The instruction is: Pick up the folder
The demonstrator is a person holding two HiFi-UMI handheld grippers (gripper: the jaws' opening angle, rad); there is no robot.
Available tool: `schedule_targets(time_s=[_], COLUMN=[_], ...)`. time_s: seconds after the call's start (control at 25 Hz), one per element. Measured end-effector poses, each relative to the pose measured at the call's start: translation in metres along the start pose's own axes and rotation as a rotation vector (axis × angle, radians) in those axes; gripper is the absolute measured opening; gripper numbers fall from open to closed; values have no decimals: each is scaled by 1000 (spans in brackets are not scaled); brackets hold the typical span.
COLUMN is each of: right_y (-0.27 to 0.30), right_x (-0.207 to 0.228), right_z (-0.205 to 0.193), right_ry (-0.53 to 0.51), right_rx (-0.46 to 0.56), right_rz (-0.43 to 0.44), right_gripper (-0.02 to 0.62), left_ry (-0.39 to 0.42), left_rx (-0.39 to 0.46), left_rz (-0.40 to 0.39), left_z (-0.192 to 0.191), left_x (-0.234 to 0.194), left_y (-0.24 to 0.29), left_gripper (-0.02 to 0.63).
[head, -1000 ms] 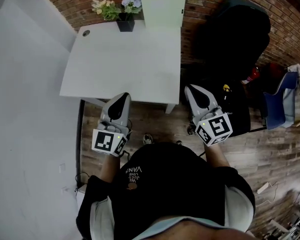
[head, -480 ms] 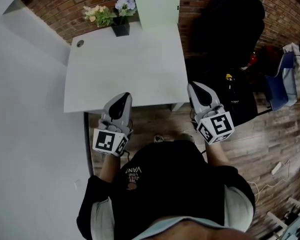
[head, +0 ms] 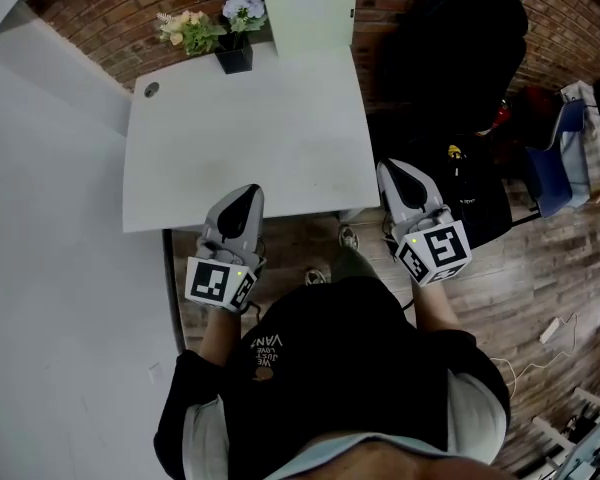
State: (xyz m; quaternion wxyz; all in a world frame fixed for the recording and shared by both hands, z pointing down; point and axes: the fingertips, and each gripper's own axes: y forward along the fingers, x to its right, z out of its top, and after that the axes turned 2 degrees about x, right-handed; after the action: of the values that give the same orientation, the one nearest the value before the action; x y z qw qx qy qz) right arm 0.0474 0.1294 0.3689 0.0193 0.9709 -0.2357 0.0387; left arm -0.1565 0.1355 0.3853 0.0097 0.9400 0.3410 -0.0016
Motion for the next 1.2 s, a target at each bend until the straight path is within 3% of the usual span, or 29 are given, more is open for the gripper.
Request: schedule_targets(time_s=[1.2], right_y=[105], right_x=[151], right_z=[14], right_ry=[-4], right_rx=[-34], right_rz=[112], right_gripper=[-2], left_ry=[-4], left_rx=[1], left_rz=[123], left_z=[5], left_x=[-31], left_y=[169], left_gripper=[0])
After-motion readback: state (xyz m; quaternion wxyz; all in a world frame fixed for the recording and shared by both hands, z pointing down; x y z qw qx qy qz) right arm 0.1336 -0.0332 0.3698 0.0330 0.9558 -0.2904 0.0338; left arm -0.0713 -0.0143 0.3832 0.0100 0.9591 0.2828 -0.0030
